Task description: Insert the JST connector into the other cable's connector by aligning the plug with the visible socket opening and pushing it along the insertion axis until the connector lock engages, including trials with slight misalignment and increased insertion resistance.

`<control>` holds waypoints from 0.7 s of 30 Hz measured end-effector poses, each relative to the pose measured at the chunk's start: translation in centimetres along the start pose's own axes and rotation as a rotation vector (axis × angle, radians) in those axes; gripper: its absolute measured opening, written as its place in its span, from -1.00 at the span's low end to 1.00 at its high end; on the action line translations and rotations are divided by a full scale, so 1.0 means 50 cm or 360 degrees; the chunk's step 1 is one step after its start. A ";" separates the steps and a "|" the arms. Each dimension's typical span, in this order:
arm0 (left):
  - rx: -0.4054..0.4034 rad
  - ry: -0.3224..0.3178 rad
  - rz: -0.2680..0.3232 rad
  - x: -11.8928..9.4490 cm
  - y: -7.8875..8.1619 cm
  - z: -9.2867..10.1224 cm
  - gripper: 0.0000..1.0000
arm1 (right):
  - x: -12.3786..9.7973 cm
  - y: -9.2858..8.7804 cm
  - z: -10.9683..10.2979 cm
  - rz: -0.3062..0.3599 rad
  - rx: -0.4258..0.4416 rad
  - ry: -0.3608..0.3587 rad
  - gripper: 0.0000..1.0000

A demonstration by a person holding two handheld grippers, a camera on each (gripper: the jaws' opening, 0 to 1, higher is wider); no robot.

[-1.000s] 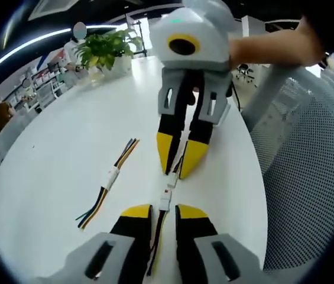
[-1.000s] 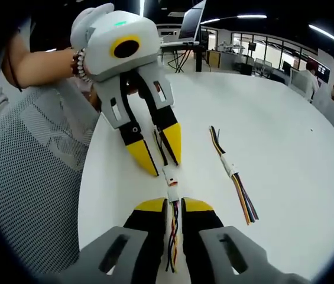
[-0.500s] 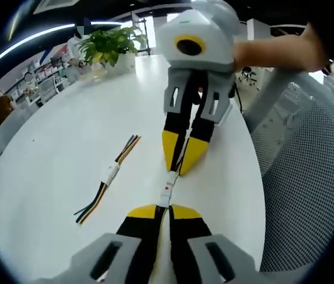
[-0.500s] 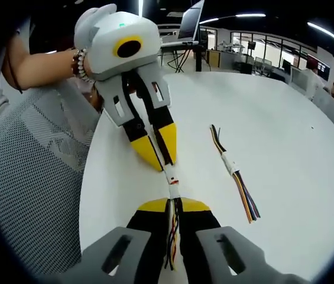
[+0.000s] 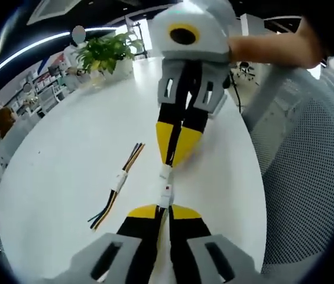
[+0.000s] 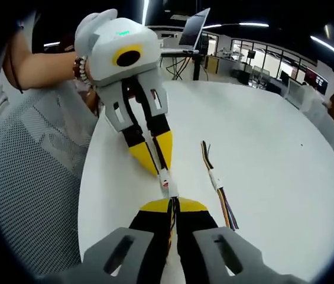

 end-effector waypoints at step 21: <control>0.0111 -0.0002 -0.0061 0.002 0.013 0.007 -1.00 | 0.016 0.006 -0.020 -0.0183 -0.0157 0.0013 -1.00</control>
Point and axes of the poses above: the point that each gripper's makers call its tool centre point, and the gripper's own axes: x roughly forward along the fingers, z roughly to its right, y roughly out of its top, the point moved 8 cm from there along -x, roughly backward along the fingers, and after that the axes turned 4 degrees about -y, right-handed, at the moved point
